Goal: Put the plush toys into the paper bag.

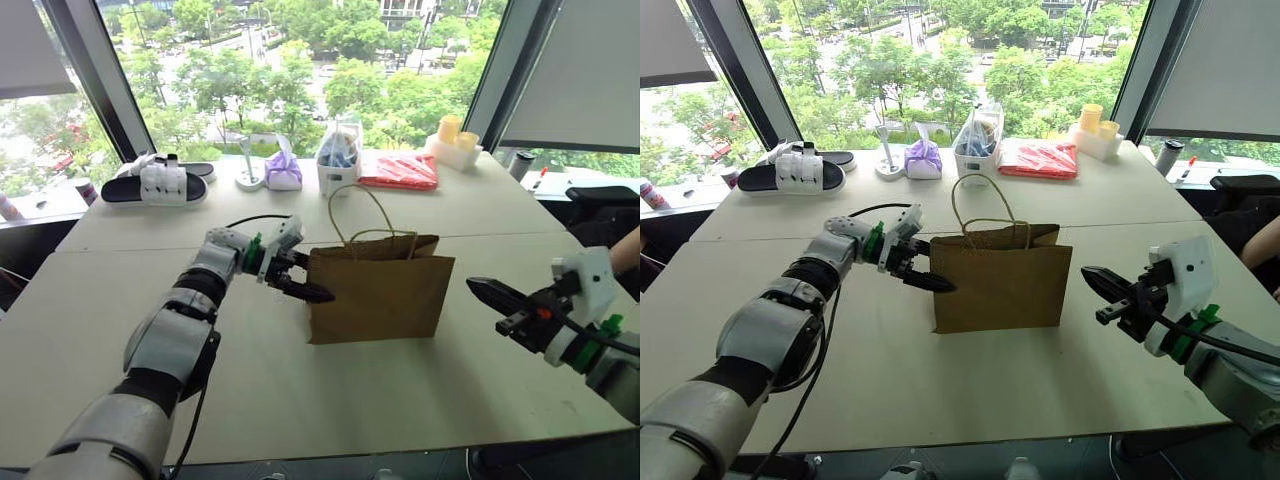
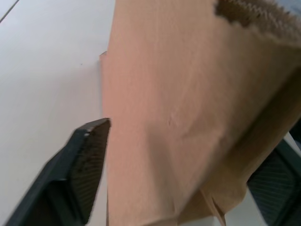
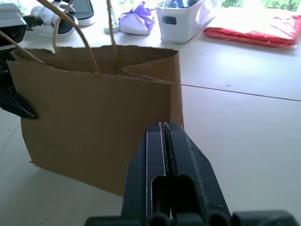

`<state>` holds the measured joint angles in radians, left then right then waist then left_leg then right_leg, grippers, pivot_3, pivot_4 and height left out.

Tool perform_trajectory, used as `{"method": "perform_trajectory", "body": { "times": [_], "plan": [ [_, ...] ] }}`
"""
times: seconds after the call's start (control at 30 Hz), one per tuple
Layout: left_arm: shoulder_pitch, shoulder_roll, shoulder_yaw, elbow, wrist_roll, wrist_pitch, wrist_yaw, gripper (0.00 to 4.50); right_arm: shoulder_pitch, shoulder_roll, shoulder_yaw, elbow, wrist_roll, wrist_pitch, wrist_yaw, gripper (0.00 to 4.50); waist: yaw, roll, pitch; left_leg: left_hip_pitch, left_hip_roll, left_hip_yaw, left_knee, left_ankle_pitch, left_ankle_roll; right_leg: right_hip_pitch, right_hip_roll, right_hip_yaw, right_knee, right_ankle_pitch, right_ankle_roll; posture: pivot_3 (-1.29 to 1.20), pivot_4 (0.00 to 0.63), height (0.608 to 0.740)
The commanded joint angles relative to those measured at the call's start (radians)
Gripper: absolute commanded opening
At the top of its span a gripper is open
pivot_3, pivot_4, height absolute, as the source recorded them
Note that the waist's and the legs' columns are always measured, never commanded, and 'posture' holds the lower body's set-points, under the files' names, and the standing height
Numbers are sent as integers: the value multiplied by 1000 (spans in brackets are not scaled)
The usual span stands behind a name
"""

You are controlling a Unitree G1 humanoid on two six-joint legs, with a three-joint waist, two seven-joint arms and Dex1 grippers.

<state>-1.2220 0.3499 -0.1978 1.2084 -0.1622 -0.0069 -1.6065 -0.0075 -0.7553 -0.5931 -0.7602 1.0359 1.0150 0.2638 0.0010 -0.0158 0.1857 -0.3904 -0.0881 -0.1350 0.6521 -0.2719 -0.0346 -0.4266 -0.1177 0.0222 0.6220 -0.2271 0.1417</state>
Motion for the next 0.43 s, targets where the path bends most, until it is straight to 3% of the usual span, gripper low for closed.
{"method": "perform_trajectory", "body": {
  "times": [0.03,0.13,0.3,0.43],
  "plan": [
    [14,48,48,-75,-14,-3,-8,4423,-15,-37,36,4,-35,-45,31,0,-2,0,0,0,0,0,0,0,0,0,0,0,0,0,0,0,150,740],
    [63,99,62,-178,-32,38,-4,4423,-16,-60,73,14,-68,-69,61,0,-10,0,0,0,0,-1,0,0,0,0,0,0,1,0,0,0,150,740],
    [327,238,167,-710,-152,338,81,4423,-27,-136,133,54,-135,-119,182,0,-25,0,0,0,1,-1,0,0,0,-3,0,1,5,0,0,0,150,740],
    [515,289,221,-998,-218,471,181,4423,-29,-161,180,59,-155,-155,266,0,-18,1,0,1,2,-3,-1,0,0,-3,0,2,6,0,0,0,150,740]
  ]
}}
